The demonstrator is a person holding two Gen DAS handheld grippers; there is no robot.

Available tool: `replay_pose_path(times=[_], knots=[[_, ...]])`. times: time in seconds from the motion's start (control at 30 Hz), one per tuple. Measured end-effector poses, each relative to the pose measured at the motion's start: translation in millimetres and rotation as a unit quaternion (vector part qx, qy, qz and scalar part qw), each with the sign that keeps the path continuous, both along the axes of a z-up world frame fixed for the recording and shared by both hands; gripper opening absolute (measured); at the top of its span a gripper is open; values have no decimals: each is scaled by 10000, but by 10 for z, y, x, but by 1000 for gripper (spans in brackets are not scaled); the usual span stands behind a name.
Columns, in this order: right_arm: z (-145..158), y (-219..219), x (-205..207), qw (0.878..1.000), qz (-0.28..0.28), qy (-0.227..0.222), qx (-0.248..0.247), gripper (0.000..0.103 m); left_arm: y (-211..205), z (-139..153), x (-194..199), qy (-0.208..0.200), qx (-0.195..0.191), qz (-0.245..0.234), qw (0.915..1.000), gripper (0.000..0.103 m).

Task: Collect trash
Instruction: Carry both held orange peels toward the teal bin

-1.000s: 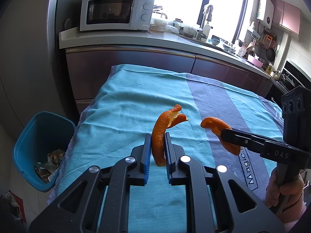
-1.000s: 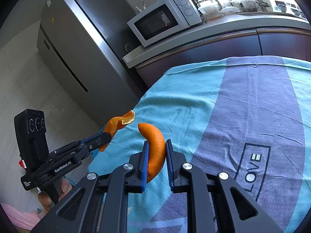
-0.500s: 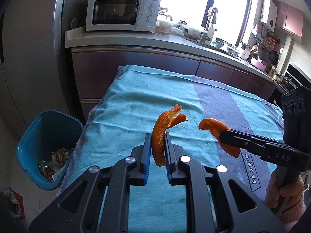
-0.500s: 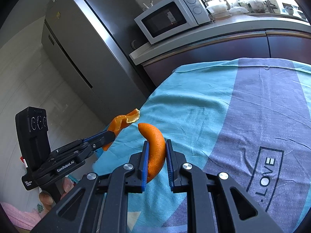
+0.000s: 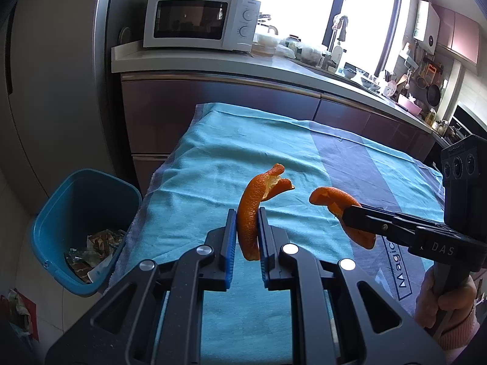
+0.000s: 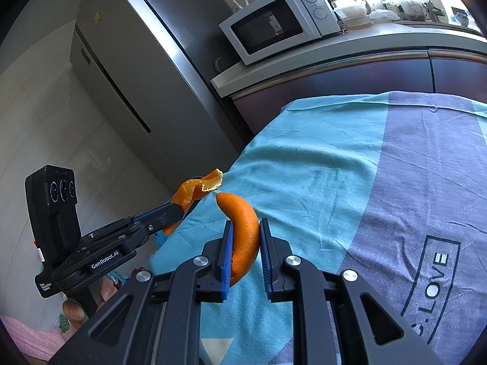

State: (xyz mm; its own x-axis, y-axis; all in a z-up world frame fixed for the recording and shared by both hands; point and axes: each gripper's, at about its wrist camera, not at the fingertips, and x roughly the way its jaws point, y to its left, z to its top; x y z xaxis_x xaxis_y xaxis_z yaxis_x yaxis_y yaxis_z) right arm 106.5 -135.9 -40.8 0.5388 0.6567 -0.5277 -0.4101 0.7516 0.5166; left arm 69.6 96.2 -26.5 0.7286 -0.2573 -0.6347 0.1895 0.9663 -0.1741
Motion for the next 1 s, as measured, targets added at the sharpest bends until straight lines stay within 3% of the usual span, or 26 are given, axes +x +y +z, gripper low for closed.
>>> replay_pose_path(times=[1.0], knots=[[43,254,31,9997,242,5,-10,15,241,28,-67,-19,-54,261,9996,14]])
